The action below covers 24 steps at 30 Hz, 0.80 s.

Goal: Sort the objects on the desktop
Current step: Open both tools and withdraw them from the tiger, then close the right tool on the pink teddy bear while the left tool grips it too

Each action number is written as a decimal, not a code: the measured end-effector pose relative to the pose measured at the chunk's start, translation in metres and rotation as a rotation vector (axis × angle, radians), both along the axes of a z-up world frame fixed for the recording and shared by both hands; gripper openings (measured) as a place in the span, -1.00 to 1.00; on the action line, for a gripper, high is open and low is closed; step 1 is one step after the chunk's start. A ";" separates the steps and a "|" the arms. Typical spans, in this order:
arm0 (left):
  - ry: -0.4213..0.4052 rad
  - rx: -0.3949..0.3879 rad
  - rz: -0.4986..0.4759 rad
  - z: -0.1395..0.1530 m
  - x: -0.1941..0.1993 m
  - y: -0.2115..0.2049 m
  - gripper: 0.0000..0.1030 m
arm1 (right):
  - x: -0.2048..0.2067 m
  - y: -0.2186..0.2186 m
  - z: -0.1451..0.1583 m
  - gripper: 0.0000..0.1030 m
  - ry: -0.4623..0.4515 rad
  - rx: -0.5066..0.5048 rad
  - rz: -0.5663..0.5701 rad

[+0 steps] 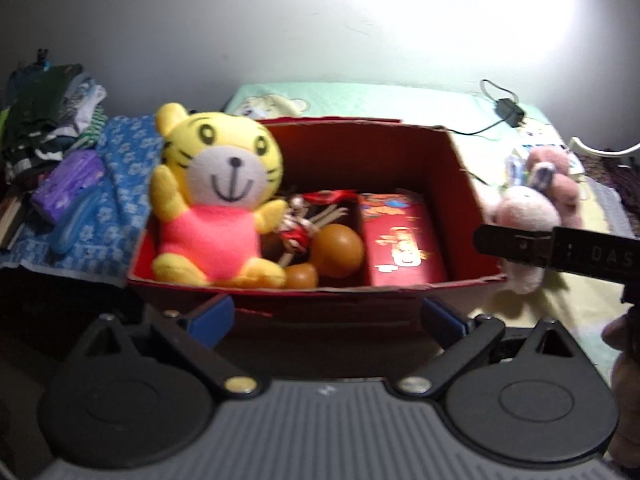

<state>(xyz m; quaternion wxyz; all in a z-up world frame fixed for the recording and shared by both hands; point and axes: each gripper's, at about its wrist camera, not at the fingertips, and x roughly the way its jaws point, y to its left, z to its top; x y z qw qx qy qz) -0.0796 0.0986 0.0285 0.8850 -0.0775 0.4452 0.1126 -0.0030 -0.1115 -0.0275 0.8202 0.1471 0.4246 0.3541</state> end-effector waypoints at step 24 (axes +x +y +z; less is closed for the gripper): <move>-0.123 -0.212 -0.213 -0.019 0.136 -0.173 0.98 | 0.109 -0.196 -0.044 -0.01 0.103 0.105 -0.231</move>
